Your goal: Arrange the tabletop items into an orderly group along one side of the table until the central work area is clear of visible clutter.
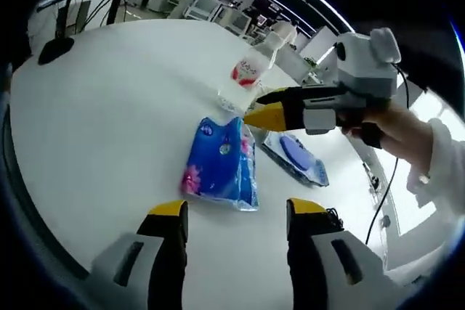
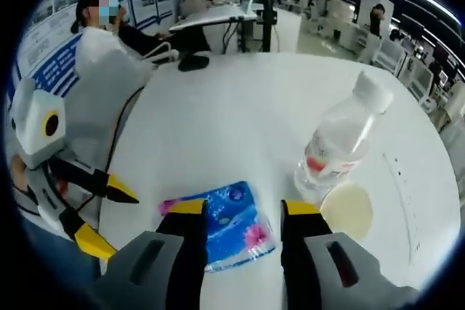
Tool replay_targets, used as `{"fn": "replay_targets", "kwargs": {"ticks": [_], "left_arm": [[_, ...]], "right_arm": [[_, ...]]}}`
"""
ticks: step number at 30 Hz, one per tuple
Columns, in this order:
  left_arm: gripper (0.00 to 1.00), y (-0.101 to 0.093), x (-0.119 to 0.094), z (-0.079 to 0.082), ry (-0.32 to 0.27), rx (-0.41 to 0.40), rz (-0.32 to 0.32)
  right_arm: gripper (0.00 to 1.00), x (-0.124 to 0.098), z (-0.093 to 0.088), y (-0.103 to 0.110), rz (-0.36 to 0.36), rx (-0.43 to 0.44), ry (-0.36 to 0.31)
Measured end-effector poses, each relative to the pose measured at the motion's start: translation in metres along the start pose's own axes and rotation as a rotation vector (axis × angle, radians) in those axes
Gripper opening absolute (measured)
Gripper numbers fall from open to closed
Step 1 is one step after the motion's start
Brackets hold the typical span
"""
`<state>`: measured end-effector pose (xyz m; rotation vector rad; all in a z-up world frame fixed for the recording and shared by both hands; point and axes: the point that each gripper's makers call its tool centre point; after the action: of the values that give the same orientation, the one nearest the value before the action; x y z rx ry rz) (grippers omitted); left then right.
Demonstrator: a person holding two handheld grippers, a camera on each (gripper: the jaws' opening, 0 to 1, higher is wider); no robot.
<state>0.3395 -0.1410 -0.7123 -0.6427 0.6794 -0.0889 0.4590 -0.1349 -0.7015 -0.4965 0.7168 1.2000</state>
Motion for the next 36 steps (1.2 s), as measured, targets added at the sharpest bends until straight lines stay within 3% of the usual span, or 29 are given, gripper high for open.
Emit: {"fn": "replay_targets", "kwargs": {"ticks": [5, 15, 23, 31, 36], "left_arm": [[0.51, -0.001, 0.013, -0.005, 0.024, -0.036, -0.005], [0.4, 0.01, 0.029, -0.005, 0.041, -0.08, 0.034], [0.02, 0.036, 0.024, -0.004, 0.047, -0.057, 0.107], [0.0, 0.048, 0.02, 0.007, 0.002, -0.04, 0.139], [0.0, 0.044, 0.01, 0.019, -0.04, 0.012, 0.135]], "right_arm": [[0.33, 0.013, -0.005, 0.001, -0.01, 0.084, 0.01], [0.28, 0.035, -0.022, 0.001, -0.016, 0.08, 0.051], [0.04, 0.035, -0.032, -0.012, -0.065, 0.164, 0.06], [0.0, 0.02, -0.044, -0.002, -0.043, 0.29, 0.056], [0.0, 0.002, -0.049, 0.006, -0.026, 0.409, 0.002]]}}
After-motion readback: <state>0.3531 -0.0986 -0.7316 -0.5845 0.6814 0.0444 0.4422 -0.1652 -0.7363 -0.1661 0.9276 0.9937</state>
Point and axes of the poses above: the point that each gripper's makers call its tool centre point, and the gripper's own axes: x roughly forward along the fingers, y roughly to its left, z roughly out of its top, and after that the axes turned 5 degrees about -y, right-handed
